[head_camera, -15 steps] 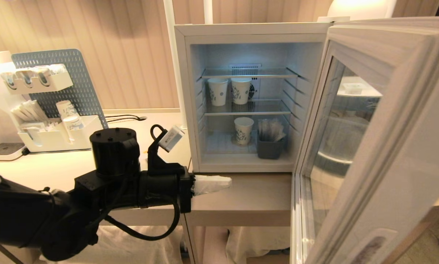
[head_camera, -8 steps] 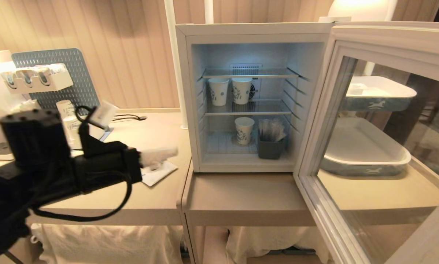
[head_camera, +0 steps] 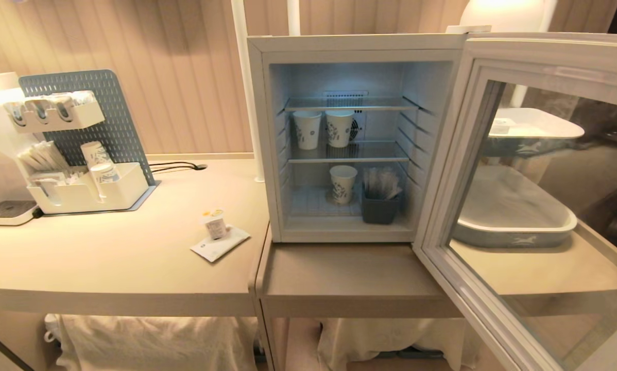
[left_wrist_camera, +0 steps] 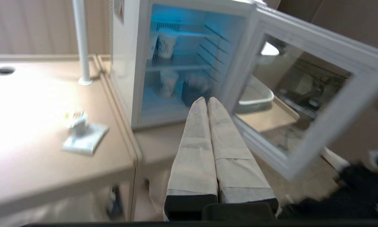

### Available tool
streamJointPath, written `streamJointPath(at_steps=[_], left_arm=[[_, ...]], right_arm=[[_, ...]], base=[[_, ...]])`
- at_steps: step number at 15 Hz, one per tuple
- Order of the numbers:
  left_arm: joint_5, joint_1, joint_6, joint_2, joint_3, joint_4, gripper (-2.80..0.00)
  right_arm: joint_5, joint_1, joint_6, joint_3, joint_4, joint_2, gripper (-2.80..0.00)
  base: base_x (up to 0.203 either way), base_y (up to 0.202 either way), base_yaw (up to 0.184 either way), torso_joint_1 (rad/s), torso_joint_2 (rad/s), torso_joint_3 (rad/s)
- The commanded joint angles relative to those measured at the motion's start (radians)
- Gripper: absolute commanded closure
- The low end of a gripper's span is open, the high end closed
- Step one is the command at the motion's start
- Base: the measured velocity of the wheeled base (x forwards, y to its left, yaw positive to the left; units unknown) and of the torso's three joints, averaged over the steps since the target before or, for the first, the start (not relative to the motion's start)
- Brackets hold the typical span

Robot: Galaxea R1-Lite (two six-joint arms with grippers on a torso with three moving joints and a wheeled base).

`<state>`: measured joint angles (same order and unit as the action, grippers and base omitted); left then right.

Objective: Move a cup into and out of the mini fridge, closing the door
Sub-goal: Put the yoghurt in the freezer

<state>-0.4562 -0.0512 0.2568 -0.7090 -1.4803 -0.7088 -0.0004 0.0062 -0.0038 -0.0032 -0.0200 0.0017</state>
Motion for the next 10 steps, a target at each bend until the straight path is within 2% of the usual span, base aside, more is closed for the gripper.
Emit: streamJointPath(at_steps=[1, 2, 4, 6, 9, 10], left_arm=[[0.029, -0.005, -0.003, 0.196, -0.201, -0.585, 0.00], [0.059, -0.010, -0.007, 0.247, -0.230, -0.644, 0.00], [0.156, -0.008, -0.030, 0.362, -0.173, -0.657, 0.00], [0.312, 0.014, -0.076, 0.473, 0.006, -0.615, 0.00], [0.620, 0.046, -0.099, 0.598, 0.258, -0.472, 0.00], [0.659, 0.049, -0.105, 0.631, 0.327, -0.452, 0.00]], right_arm=[[0.000, 0.000, -0.001, 0.000, 0.000, 0.001, 0.00], [0.000, 0.000, -0.001, 0.000, 0.000, 0.001, 0.00], [0.000, 0.000, -0.001, 0.000, 0.000, 0.001, 0.00], [0.000, 0.000, -0.001, 0.000, 0.000, 0.001, 0.00], [0.000, 0.000, -0.001, 0.000, 0.000, 0.001, 0.00], [0.000, 0.000, -0.001, 0.000, 0.000, 0.001, 0.00]], base=[[0.000, 0.000, 0.000, 0.000, 0.00, 0.000], [0.000, 0.000, 0.000, 0.000, 0.00, 0.000], [0.000, 0.000, 0.000, 0.000, 0.00, 0.000], [0.000, 0.000, 0.000, 0.000, 0.00, 0.000], [0.000, 0.000, 0.000, 0.000, 0.00, 0.000], [0.000, 0.000, 0.000, 0.000, 0.00, 0.000]])
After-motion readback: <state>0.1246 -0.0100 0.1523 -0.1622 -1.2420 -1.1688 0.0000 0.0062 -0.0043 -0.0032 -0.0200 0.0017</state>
